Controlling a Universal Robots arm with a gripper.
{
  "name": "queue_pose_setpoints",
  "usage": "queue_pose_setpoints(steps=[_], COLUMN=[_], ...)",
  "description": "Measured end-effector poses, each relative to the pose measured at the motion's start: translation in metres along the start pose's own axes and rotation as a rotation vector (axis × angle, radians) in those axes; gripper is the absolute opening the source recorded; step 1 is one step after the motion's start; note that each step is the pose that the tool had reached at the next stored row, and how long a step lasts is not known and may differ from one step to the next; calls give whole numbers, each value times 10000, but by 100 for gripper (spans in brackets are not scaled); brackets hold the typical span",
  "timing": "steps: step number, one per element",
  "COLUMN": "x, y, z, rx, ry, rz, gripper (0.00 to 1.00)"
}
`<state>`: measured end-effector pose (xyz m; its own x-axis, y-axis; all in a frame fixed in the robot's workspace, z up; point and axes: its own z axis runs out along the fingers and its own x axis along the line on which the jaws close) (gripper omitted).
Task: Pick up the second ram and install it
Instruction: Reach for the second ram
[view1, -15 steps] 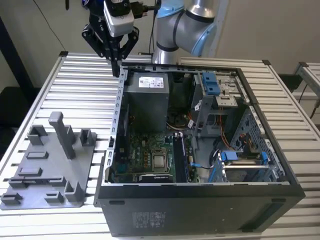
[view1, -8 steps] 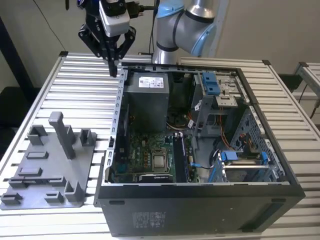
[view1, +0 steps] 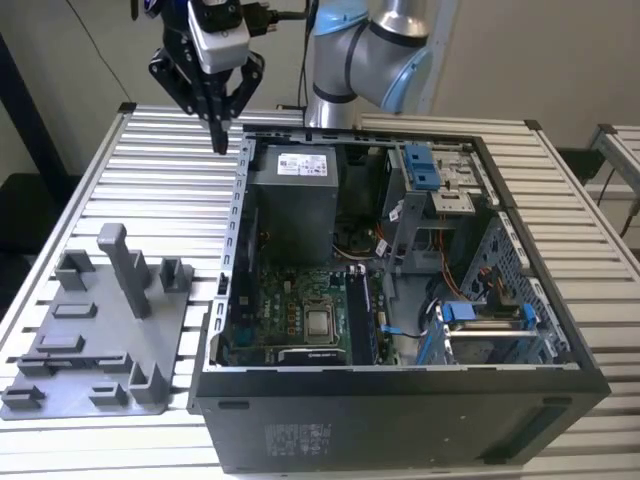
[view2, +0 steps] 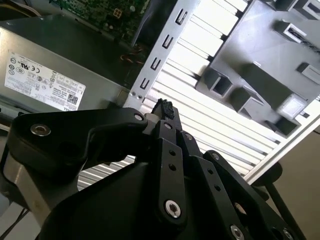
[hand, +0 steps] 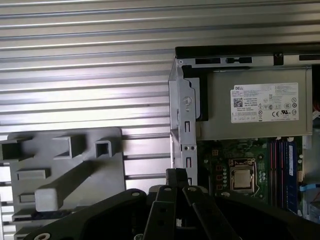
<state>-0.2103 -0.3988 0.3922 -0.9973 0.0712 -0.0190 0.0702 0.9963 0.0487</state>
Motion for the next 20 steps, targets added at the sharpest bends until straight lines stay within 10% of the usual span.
queue_pose_setpoints(steps=[20], x=[268], y=[-19], z=[-4], rx=[-1], ry=[0], rz=[0], gripper=[11])
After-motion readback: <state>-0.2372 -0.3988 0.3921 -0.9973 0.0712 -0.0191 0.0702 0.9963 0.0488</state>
